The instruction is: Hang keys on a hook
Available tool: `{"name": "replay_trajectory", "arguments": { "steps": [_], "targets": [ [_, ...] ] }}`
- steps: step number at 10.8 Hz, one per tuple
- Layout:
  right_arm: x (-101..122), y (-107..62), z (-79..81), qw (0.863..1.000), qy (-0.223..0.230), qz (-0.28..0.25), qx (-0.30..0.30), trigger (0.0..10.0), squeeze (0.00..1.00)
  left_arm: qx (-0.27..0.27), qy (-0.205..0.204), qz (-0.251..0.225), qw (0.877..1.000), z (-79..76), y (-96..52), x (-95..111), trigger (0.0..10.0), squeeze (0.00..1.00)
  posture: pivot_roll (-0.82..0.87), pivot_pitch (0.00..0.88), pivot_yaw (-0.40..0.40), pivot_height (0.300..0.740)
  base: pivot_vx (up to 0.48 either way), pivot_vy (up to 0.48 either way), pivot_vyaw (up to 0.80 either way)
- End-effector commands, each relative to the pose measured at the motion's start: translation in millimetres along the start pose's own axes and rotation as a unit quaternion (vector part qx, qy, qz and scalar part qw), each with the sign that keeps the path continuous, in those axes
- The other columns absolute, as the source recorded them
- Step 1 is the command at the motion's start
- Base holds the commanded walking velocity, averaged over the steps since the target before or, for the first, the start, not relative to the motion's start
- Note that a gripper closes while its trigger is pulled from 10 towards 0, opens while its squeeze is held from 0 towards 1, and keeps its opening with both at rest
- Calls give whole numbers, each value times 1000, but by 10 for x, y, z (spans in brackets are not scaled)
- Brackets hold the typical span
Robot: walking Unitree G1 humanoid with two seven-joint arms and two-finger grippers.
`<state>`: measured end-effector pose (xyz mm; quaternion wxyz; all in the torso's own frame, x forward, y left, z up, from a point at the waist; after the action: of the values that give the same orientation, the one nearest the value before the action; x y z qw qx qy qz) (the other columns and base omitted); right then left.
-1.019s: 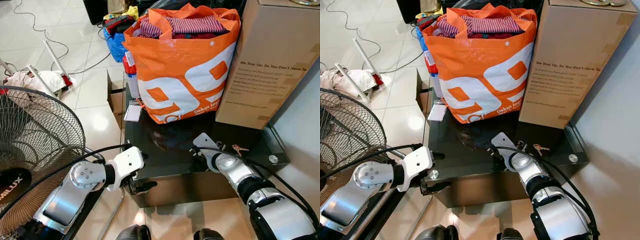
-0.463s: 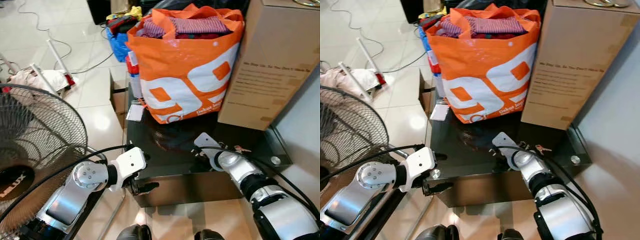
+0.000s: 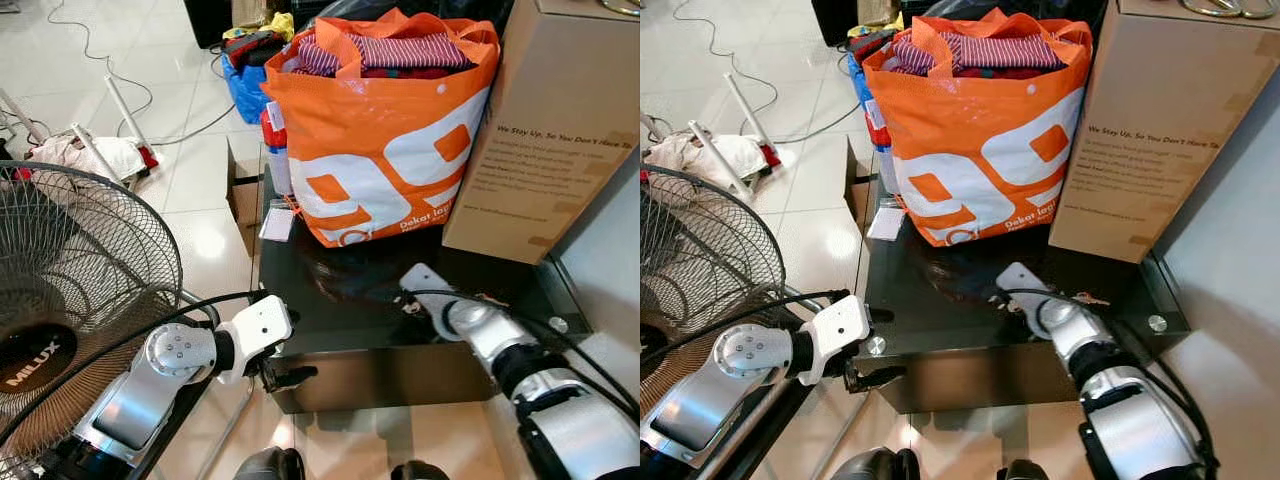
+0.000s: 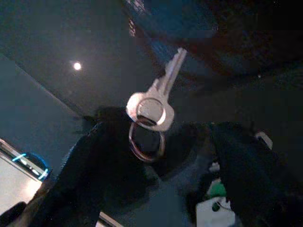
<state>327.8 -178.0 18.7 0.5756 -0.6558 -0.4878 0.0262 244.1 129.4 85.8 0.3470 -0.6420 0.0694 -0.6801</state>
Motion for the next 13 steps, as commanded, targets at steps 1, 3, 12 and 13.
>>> {"name": "replay_trajectory", "arguments": {
  "steps": [1, 3, 12, 13],
  "targets": [
    [-255, 3, 24, 999, 3, 51, 3, 7608, 0, -6, 6, 5, 1000, 2, 5, -5, 10000, 1000, -122, 87, 103, 740, 0, 0, 0],
    [-273, -8, 17, 999, 10, 52, 6, 6784, 0, -9, 7, 5, 1000, 2, 10, -2, 10000, 1000, -125, 83, 104, 740, 0, 0, 0],
    [-285, -3, 106, 999, 24, 40, 21, 0, 0, -16, 7, 4, 1000, -13, 16, 10, 10000, 1000, -121, 94, 104, 740, 0, 0, 0],
    [-277, 3, 122, 999, 27, 36, 21, 0, 0, -15, 7, 5, 1000, -9, 14, 8, 10000, 1000, -120, 97, 104, 740, 0, 0, 0]
  ]
}}
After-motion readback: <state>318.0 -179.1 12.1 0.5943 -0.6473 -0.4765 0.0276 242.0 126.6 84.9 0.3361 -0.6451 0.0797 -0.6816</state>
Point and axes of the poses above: a point about 5 cm out from each wrist's last joint towards the gripper, its own y axis pointing out of the wrist towards the gripper, its own x axis along the axis of the wrist's last joint, z = x × y, the point moved 1 cm from there along y, pointing out of the wrist towards the gripper
